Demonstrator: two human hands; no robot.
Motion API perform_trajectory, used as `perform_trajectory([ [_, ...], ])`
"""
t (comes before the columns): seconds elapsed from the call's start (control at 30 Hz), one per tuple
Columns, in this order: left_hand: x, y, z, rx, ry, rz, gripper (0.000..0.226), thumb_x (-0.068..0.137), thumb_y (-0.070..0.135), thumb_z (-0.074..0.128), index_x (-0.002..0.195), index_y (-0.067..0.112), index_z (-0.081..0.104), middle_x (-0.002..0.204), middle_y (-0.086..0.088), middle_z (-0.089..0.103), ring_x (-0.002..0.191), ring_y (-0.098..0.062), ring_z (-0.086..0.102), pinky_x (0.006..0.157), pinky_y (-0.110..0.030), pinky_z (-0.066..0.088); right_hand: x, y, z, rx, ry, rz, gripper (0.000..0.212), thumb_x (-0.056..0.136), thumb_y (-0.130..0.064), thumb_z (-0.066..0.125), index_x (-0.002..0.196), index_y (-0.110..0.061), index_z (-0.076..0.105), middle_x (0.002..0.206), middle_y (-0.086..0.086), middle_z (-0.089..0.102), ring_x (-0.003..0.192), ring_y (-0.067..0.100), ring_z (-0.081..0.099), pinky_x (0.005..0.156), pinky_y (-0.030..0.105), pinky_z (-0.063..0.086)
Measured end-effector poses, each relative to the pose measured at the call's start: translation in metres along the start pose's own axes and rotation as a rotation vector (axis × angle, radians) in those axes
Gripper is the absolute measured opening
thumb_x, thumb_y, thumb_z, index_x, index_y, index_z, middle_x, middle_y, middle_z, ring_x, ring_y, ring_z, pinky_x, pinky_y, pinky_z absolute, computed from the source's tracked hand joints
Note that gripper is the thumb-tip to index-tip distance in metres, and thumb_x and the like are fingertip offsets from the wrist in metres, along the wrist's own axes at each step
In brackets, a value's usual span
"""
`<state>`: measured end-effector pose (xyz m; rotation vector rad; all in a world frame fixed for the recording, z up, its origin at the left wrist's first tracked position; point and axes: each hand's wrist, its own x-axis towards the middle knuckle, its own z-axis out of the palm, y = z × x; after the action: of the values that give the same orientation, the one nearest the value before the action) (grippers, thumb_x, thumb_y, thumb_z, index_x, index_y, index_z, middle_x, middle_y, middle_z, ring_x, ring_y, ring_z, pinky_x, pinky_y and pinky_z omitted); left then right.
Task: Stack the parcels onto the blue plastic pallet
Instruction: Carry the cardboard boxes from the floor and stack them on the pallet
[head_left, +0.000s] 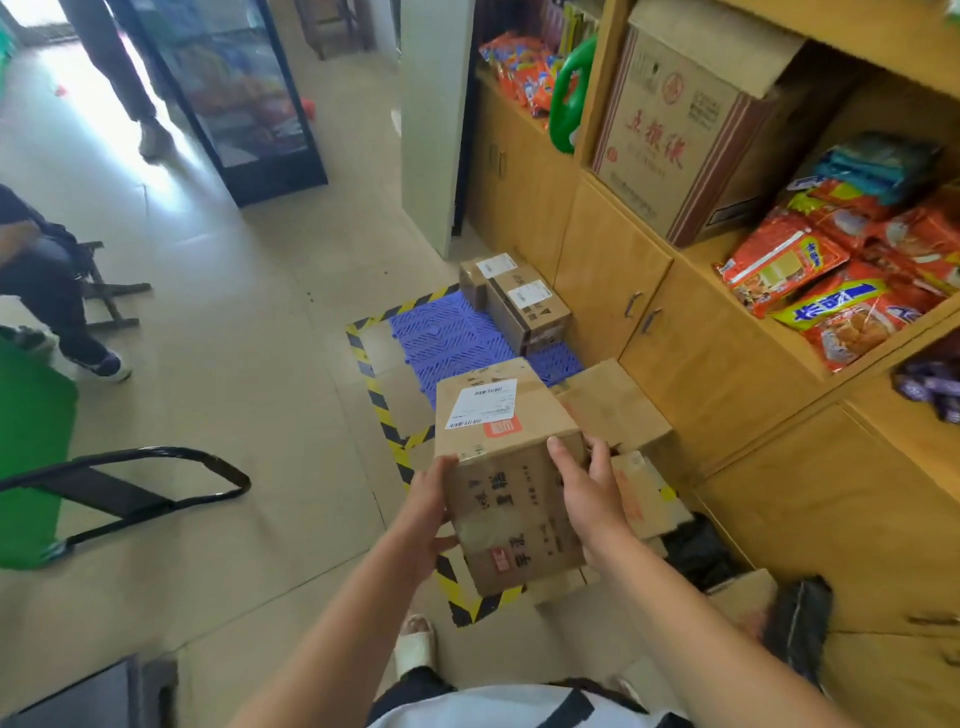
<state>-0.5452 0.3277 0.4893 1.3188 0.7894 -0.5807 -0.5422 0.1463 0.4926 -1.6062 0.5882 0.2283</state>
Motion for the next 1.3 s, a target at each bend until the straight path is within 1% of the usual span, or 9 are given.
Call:
perform_trajectory([
  [0.1, 0.009, 0.032, -0.047, 0.008, -0.038, 0.029, 0.034, 0.095, 0.048, 0.046, 0.121, 0.028, 0.053, 0.108, -0.001, 0.068, 0.102, -0.02, 0.063, 0.09, -0.044, 0.051, 0.001, -0.016, 0.051, -0.012, 0.009, 0.005, 0.046, 0.085, -0.06, 0.06, 0.123, -0.036, 0.048, 0.118, -0.002, 0.064, 0.107, 0.017, 0.061, 0.094, 0.048, 0.051],
  [0.23, 0.031, 0.071, -0.089, 0.042, -0.049, 0.021, 0.043, 0.093, 0.05, 0.049, 0.126, 0.024, 0.049, 0.116, -0.003, 0.065, 0.104, -0.02, 0.061, 0.071, -0.037, 0.05, 0.009, -0.032, 0.098, 0.003, 0.042, 0.017, 0.047, 0.093, -0.053, 0.058, 0.134, -0.037, 0.044, 0.121, -0.004, 0.062, 0.108, 0.018, 0.06, 0.079, 0.037, 0.047],
  [0.4, 0.079, 0.118, -0.117, 0.088, -0.03, -0.021, 0.045, 0.09, 0.052, 0.048, 0.125, 0.025, 0.05, 0.113, -0.003, 0.066, 0.103, -0.023, 0.061, 0.093, -0.05, 0.049, 0.044, -0.059, 0.146, -0.001, 0.053, 0.069, 0.029, 0.094, -0.054, 0.054, 0.119, -0.043, 0.063, 0.107, -0.01, 0.073, 0.101, 0.013, 0.065, 0.082, 0.036, 0.049],
  [0.53, 0.13, 0.169, -0.125, 0.142, -0.032, -0.046, 0.046, 0.09, 0.054, 0.048, 0.126, 0.026, 0.049, 0.113, -0.004, 0.066, 0.102, -0.025, 0.061, 0.09, -0.05, 0.051, 0.101, -0.08, 0.181, 0.044, 0.106, 0.073, 0.029, 0.096, -0.051, 0.053, 0.119, -0.038, 0.065, 0.108, -0.011, 0.071, 0.101, 0.011, 0.064, 0.077, 0.032, 0.047],
  [0.7, 0.2, 0.249, -0.12, 0.198, -0.004, -0.056, 0.047, 0.089, 0.052, 0.05, 0.128, 0.025, 0.051, 0.113, -0.002, 0.067, 0.104, -0.022, 0.06, 0.098, -0.053, 0.047, 0.185, -0.114, 0.218, 0.109, 0.157, 0.118, 0.026, 0.094, -0.052, 0.054, 0.114, -0.037, 0.063, 0.104, -0.007, 0.071, 0.097, 0.012, 0.065, 0.069, 0.03, 0.045],
  [0.83, 0.246, 0.307, -0.113, 0.26, -0.027, -0.038, 0.044, 0.089, 0.049, 0.054, 0.125, 0.024, 0.052, 0.113, -0.001, 0.068, 0.106, -0.021, 0.061, 0.097, -0.05, 0.047, 0.24, -0.144, 0.238, 0.184, 0.175, 0.164, 0.022, 0.095, -0.044, 0.058, 0.107, -0.025, 0.056, 0.104, 0.002, 0.066, 0.091, 0.016, 0.064, 0.07, 0.034, 0.048],
  [1.03, 0.302, 0.361, -0.103, 0.35, -0.062, -0.08, 0.047, 0.088, 0.049, 0.054, 0.125, 0.02, 0.053, 0.109, -0.002, 0.067, 0.102, -0.02, 0.061, 0.089, -0.044, 0.048, 0.296, -0.168, 0.256, 0.234, 0.244, 0.228, 0.027, 0.095, -0.045, 0.058, 0.106, -0.021, 0.053, 0.104, 0.004, 0.064, 0.087, 0.016, 0.062, 0.065, 0.032, 0.044],
  [1.17, 0.336, 0.392, -0.088, 0.454, -0.115, -0.114, 0.044, 0.091, 0.049, 0.053, 0.123, 0.018, 0.057, 0.099, -0.001, 0.07, 0.092, -0.019, 0.063, 0.074, -0.036, 0.047, 0.327, -0.171, 0.264, 0.307, 0.322, 0.315, 0.028, 0.097, -0.042, 0.057, 0.108, -0.017, 0.052, 0.099, 0.003, 0.063, 0.083, 0.016, 0.06, 0.063, 0.032, 0.042],
  [1.3, 0.376, 0.422, -0.081, 0.541, -0.161, -0.122, 0.04, 0.091, 0.047, 0.054, 0.122, 0.021, 0.055, 0.096, -0.001, 0.069, 0.089, -0.018, 0.063, 0.069, -0.034, 0.048, 0.358, -0.169, 0.285, 0.388, 0.436, 0.399, 0.033, 0.095, -0.047, 0.058, 0.106, -0.016, 0.051, 0.102, 0.008, 0.064, 0.09, 0.024, 0.064, 0.074, 0.04, 0.053],
])
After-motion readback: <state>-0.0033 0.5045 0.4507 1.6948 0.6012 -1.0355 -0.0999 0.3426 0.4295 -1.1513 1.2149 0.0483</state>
